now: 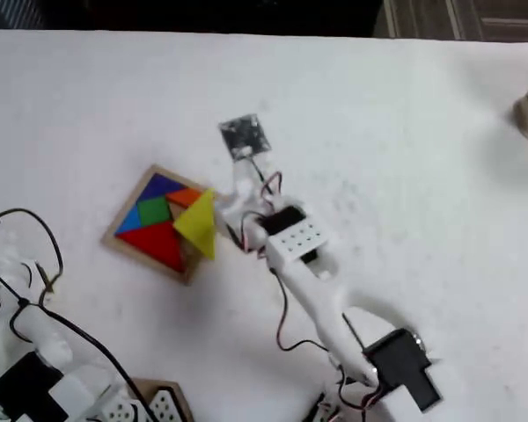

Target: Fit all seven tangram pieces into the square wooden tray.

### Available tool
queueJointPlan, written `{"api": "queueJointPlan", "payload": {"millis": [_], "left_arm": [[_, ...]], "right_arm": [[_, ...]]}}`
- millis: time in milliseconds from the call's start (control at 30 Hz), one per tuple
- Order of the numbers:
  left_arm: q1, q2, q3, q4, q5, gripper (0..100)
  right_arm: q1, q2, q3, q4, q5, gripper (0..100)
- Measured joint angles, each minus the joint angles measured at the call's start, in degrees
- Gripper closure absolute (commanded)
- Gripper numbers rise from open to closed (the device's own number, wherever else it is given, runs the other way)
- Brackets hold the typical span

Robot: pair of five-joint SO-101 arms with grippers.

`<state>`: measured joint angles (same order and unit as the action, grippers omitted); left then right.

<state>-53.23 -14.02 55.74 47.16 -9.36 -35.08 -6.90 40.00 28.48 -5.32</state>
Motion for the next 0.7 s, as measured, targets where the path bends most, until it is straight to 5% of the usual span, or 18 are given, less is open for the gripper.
{"api": "queueJointPlan", "payload": {"millis": [333,700], "left_arm": [[0.0,0.0,0.0,0.0,0.0,93],[0.0,0.0,0.0,0.0,0.0,93]], "right_arm": [[-10.4,5.1,1.4,-1.1,0.0,98.1],[-12.8,3.3,1.4,-0.4,0.0,98.1]]}}
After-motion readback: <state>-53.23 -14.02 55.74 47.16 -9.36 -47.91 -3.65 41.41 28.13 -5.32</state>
